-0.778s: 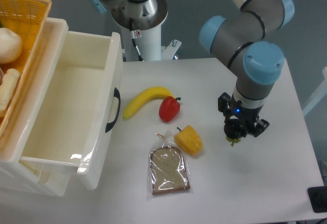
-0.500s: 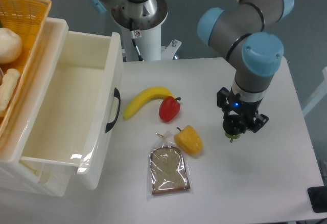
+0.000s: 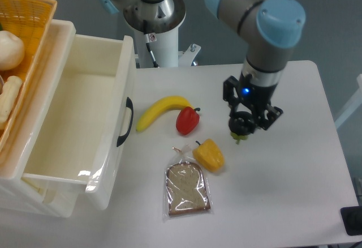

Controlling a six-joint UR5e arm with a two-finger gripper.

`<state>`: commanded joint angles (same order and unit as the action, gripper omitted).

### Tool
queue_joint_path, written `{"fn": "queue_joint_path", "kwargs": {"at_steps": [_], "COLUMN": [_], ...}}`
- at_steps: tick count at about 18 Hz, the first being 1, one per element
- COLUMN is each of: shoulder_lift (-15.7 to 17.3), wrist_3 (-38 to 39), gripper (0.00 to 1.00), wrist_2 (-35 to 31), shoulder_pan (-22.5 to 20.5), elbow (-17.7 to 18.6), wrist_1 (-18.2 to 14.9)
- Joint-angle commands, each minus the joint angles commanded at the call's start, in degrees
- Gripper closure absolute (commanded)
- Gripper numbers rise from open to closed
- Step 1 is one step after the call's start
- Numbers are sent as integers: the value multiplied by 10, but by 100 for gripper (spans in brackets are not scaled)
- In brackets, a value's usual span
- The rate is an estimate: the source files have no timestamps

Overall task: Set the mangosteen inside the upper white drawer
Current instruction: 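Carry the held dark mangosteen with the gripper over the open white drawer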

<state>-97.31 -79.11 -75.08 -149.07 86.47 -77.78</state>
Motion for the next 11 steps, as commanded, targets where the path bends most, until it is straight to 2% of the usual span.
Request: {"fn": "queue_joint_path", "kwargs": {"at_steps": [3,5,7,11], "shoulder_lift": [51,77,95,102], "wrist_3": [6,25,50,83], "gripper": [97,97,97,96], "wrist_2": [33,55,71,83], "shoulder_pan": [27,45,69,119], "elbow": [36,48,48,48], "wrist_1": [0,0,-1,3]}}
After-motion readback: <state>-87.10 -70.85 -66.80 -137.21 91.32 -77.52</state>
